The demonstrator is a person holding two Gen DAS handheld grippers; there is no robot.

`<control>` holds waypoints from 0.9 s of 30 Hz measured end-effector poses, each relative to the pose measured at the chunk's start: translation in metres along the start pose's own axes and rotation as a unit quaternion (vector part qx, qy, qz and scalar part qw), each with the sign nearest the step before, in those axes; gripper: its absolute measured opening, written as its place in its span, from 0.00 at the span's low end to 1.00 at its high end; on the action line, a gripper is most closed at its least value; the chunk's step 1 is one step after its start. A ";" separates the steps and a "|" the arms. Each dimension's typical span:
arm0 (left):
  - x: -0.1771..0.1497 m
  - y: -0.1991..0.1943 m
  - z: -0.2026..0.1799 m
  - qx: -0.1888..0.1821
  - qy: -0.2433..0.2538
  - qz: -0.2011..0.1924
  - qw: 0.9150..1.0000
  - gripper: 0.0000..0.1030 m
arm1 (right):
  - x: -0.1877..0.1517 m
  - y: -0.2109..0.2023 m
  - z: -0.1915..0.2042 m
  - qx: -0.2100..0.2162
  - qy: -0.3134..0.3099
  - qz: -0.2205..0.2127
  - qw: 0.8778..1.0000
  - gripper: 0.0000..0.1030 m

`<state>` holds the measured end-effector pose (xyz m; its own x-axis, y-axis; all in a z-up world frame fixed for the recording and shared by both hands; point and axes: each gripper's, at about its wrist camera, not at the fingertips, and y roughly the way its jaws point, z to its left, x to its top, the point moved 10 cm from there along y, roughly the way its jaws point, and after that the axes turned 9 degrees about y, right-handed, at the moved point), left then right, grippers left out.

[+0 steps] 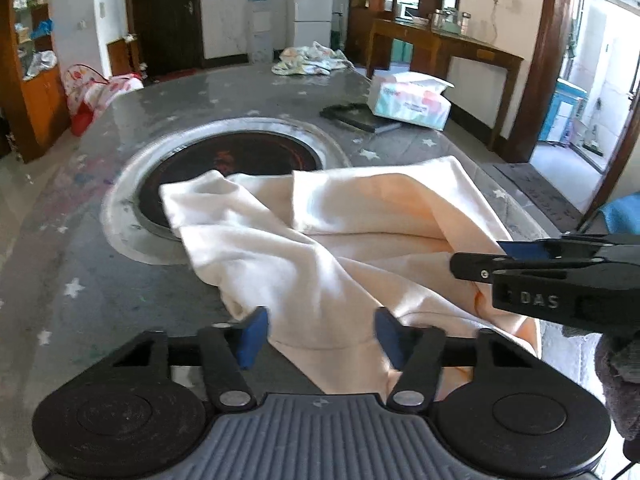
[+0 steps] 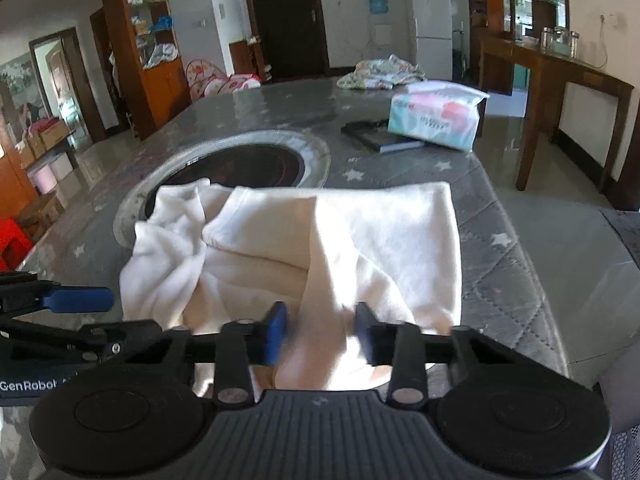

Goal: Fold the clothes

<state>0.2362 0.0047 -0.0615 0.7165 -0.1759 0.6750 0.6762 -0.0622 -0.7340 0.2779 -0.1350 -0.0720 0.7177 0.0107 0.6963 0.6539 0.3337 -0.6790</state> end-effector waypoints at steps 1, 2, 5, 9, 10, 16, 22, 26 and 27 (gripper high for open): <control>-0.001 0.003 0.000 -0.003 0.000 0.003 1.000 0.39 | -0.002 0.001 0.000 -0.001 -0.002 0.001 1.000 0.21; -0.003 0.005 0.000 -0.007 0.000 0.005 1.000 0.34 | -0.002 0.000 -0.001 -0.003 -0.002 -0.001 1.000 0.18; -0.007 0.008 0.001 -0.020 -0.007 0.009 1.000 0.08 | -0.003 -0.005 -0.003 -0.004 -0.002 -0.008 1.000 0.09; -0.009 -0.002 0.003 -0.025 -0.013 -0.006 1.000 0.00 | -0.005 -0.025 -0.007 -0.014 -0.010 -0.029 0.999 0.06; -0.009 -0.005 0.004 -0.026 -0.016 -0.010 0.999 0.00 | -0.006 -0.031 -0.010 -0.016 -0.008 -0.034 0.999 0.05; -0.006 -0.025 -0.001 -0.046 -0.019 -0.024 0.998 0.03 | -0.016 -0.066 -0.021 -0.024 -0.002 -0.051 0.998 0.05; 0.003 -0.017 -0.019 -0.033 0.013 -0.018 0.999 0.23 | -0.029 -0.084 -0.027 -0.026 0.002 -0.054 0.998 0.04; -0.006 0.002 -0.018 -0.023 0.019 0.005 1.000 0.11 | -0.037 -0.093 -0.034 -0.024 0.013 -0.056 0.998 0.03; -0.009 0.003 -0.016 -0.023 0.014 0.007 1.000 0.07 | -0.038 -0.096 -0.036 -0.024 0.015 -0.057 0.998 0.02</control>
<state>0.2289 -0.0098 -0.0713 0.7208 -0.2049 0.6621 0.6566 -0.1042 -0.7470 0.1965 -0.2015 -0.0420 0.6442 -0.0532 0.7630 0.7418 0.2865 -0.6064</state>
